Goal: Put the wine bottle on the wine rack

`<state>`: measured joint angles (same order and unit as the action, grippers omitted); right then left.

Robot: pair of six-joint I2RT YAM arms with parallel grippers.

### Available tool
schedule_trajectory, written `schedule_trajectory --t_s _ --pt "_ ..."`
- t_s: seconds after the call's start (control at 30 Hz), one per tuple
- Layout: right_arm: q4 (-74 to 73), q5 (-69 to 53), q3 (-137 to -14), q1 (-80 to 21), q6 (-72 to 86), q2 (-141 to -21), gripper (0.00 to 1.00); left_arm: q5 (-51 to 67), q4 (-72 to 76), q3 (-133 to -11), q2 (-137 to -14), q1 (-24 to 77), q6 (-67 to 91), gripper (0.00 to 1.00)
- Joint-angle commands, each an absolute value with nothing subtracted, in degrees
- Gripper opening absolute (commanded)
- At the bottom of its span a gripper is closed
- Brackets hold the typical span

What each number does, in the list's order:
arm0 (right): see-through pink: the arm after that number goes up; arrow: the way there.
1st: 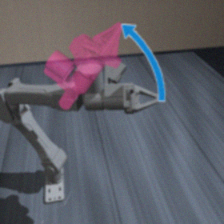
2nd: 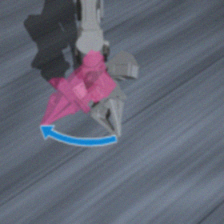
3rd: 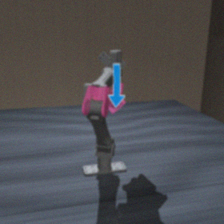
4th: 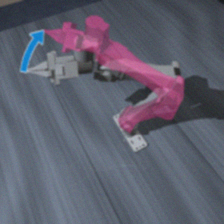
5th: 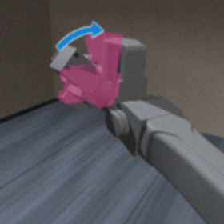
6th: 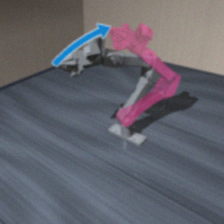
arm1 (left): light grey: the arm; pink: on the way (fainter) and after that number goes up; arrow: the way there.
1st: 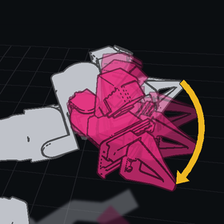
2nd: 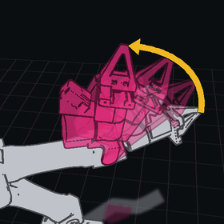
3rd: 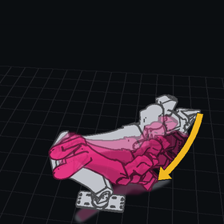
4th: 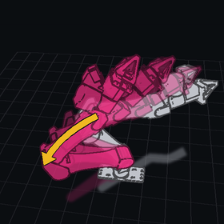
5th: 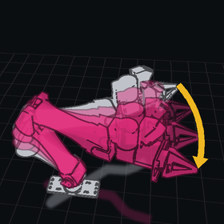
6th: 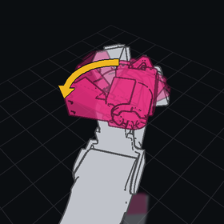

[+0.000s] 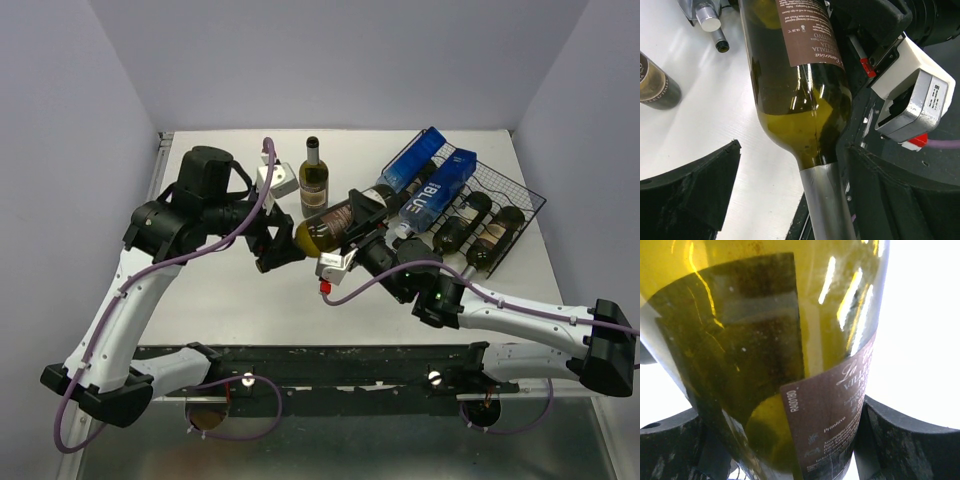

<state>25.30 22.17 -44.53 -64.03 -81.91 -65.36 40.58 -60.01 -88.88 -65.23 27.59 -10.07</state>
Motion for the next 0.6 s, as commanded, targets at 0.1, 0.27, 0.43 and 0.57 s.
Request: schedule_trajectory --t_s 0.1,0.27,0.43,0.57 --pt "33.7 20.6 -47.5 -64.0 -84.1 -65.7 0.01 36.0 -62.7 -88.3 -67.9 30.4 -12.2 0.72" --pt "34.6 21.6 -48.5 -63.9 -82.7 -66.4 0.01 34.2 -63.0 -88.5 -68.6 30.9 -12.3 0.61" --pt "36.6 22.2 -49.5 -64.0 -80.0 -66.7 0.01 32.0 -62.8 -88.7 -69.4 31.6 -11.9 0.47" --pt "38.6 23.6 -50.4 -63.9 -78.0 -67.4 0.01 29.6 -62.8 -89.6 -70.6 31.7 -11.2 0.34"
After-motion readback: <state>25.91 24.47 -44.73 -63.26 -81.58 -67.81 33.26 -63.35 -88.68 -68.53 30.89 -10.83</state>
